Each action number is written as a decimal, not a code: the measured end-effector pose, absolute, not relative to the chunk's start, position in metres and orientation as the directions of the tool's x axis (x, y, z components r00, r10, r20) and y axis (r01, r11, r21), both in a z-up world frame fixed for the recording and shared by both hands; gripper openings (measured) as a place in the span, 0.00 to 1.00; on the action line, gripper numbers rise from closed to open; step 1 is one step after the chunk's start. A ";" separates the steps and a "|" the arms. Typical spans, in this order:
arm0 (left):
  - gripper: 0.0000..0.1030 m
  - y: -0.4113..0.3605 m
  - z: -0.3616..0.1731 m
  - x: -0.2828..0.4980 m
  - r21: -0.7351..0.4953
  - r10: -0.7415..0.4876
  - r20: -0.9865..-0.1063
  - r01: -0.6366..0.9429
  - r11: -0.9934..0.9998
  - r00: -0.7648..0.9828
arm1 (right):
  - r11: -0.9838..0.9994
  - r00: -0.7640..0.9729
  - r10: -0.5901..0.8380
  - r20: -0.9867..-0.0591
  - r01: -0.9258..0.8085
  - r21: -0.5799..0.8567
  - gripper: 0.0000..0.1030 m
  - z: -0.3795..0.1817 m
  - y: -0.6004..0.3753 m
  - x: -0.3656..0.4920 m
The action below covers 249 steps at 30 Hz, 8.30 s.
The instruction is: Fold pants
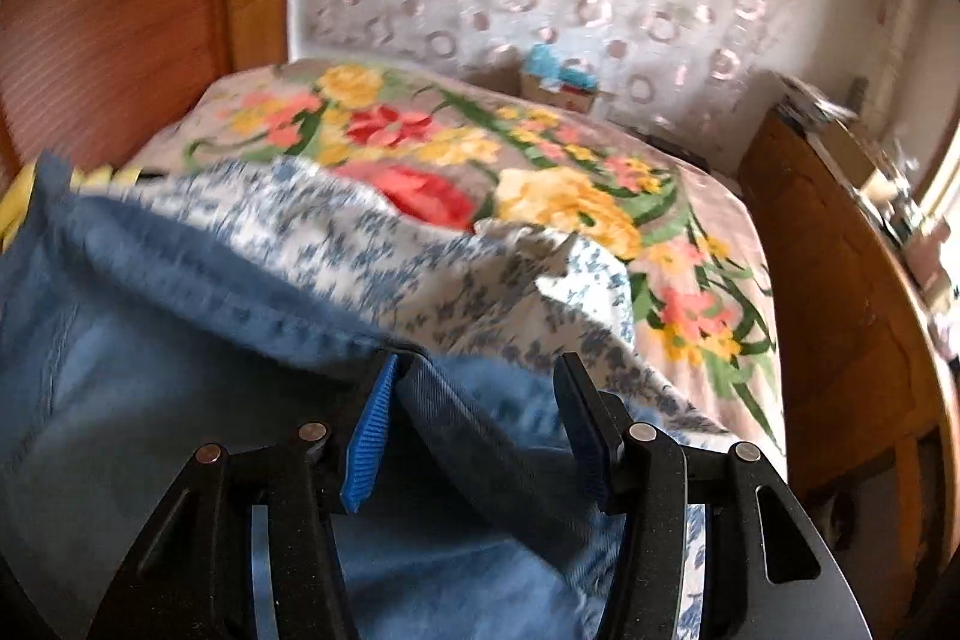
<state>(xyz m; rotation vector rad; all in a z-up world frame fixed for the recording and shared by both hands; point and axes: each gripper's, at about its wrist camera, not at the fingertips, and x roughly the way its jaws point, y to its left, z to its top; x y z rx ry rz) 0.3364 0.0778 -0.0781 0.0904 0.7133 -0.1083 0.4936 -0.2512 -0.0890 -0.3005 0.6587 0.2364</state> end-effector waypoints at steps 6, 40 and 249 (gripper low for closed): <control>0.79 0.085 -0.076 0.328 0.034 -0.061 -0.656 0.111 0.993 0.752 | 0.938 0.790 0.145 -0.595 -0.301 -0.171 0.53 -0.081 -0.260 0.466; 0.79 0.132 -0.100 0.286 0.013 0.025 -0.687 -0.022 1.000 0.726 | 0.988 0.687 0.126 -0.716 -0.149 0.031 0.53 -0.122 -0.329 0.348; 0.81 -0.048 -0.063 0.189 -0.135 -0.375 -0.646 0.383 0.914 0.665 | 0.917 0.722 0.385 -0.575 -0.370 0.148 0.42 -0.078 -0.293 0.163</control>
